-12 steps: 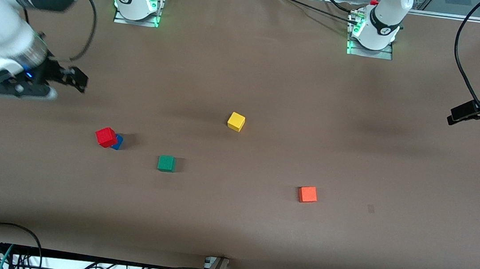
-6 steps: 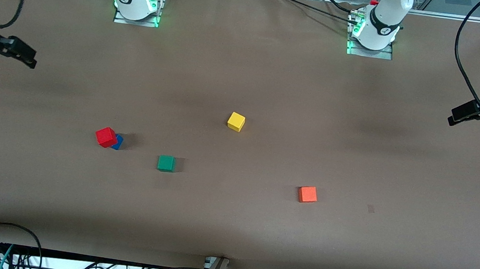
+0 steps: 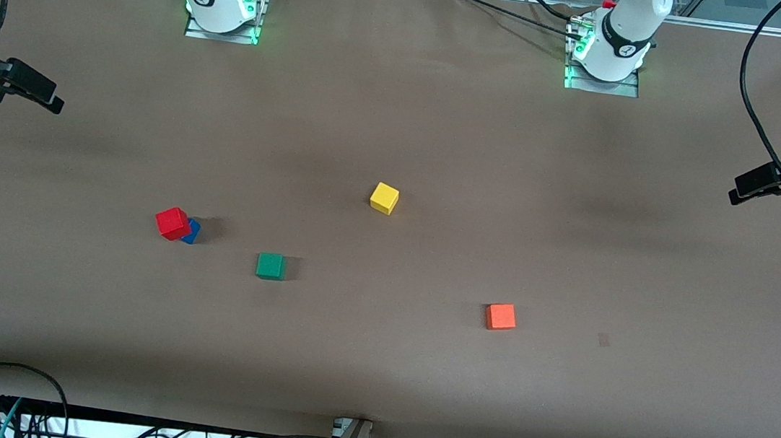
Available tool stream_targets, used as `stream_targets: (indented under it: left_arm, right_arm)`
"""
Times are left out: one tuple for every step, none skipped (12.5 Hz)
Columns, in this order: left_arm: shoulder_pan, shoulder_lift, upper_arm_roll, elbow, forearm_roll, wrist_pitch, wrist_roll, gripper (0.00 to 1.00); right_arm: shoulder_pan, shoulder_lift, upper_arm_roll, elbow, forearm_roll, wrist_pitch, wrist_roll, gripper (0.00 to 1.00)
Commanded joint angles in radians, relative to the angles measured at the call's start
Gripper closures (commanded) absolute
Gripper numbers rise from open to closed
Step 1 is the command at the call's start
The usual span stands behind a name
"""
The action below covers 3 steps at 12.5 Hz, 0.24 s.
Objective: Pass red block to right arm, stack on blue
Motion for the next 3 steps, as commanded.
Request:
stream_targets:
  left_arm:
    - [-0.006, 0.026, -0.001, 0.061, -0.009, -0.004, 0.017, 0.00]
    - [-0.009, 0.034, -0.001, 0.075, -0.009, -0.004, 0.017, 0.00]
    - [-0.009, 0.036, -0.003, 0.081, -0.009, -0.004, 0.017, 0.00]
  right_arm:
    - [-0.003, -0.065, 0.005, -0.079, 0.007, 0.048, -0.015, 0.00]
    - [-0.005, -0.064, 0.003, -0.079, 0.007, 0.048, -0.012, 0.00]
    - [-0.005, -0.065, 0.003, -0.076, 0.004, 0.041, -0.015, 0.00]
